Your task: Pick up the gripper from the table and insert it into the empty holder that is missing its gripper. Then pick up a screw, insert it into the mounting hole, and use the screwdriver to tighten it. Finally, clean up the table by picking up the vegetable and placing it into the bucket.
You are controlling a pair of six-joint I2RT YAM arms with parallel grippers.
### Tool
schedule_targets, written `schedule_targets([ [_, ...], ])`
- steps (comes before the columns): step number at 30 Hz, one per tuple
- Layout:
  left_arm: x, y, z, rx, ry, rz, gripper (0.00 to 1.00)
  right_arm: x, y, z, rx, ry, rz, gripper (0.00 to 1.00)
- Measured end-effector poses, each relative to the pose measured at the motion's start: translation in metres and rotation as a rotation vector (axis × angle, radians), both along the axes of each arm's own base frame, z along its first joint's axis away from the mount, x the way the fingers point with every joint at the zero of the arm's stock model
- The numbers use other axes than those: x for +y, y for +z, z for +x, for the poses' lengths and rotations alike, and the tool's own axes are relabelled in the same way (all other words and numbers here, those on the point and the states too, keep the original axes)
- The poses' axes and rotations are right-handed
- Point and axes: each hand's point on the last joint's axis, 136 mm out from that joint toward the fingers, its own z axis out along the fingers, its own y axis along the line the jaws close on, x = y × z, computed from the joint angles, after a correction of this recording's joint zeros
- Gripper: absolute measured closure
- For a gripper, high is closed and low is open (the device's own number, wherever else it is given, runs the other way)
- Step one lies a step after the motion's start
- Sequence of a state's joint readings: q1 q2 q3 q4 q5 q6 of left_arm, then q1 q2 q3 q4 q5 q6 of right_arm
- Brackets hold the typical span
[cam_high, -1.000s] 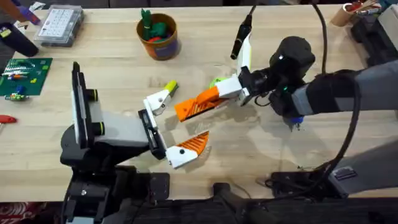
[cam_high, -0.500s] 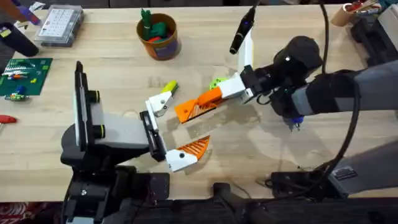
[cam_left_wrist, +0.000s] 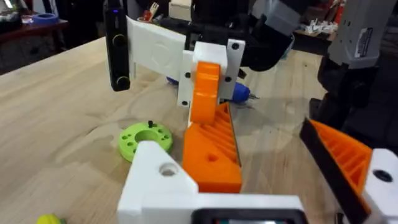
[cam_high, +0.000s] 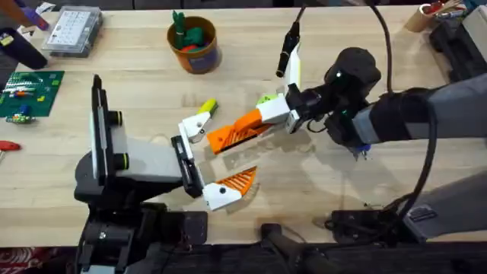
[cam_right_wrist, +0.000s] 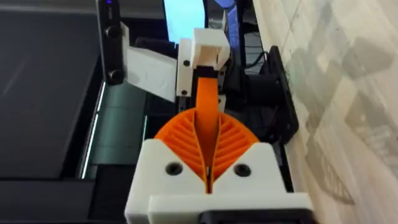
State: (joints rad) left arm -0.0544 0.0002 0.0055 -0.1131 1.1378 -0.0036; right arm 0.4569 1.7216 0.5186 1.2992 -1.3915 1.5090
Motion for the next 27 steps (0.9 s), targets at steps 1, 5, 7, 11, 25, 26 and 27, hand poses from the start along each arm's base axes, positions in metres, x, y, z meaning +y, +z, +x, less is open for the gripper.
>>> schedule_targets([
  [1, 0.0, 0.0, 0.0, 0.0, 0.0, 0.0, 0.011, 0.0006, -0.0002, 0.0008, -0.001, -0.006, 0.0, 0.984],
  [5, 0.0, 0.0, 0.0, 0.0, 0.0, 0.0, 0.011, 0.0036, -0.0014, 0.0034, 0.001, -0.027, -0.003, 0.984],
  [7, 0.0, 0.0, 0.0, 0.0, 0.0, 0.0, 0.011, 0.006, -0.0015, 0.0025, -0.001, -0.029, -0.002, 0.984],
  [11, 0.0, 0.0, 0.0, 0.0, 0.0, 0.0, 0.011, 0.0087, -0.0015, 0.003, -0.001, -0.039, -0.002, 0.984],
  [25, 0.0, 0.0, 0.0001, -0.001, 0.001, 0.0, 0.011, 0.0094, -0.0011, 0.0055, 0.01, -0.054, -0.005, 0.984],
  [26, 0.0, 0.0, 0.0001, -0.001, 0.001, 0.0, 0.011, 0.0094, -0.001, 0.0054, 0.012, -0.054, -0.005, 0.984],
  [27, 0.0, 0.0, 0.0001, 0.0, 0.001, 0.0, 0.011, 0.0093, -0.0011, 0.0052, 0.014, -0.052, -0.006, 0.984],
])
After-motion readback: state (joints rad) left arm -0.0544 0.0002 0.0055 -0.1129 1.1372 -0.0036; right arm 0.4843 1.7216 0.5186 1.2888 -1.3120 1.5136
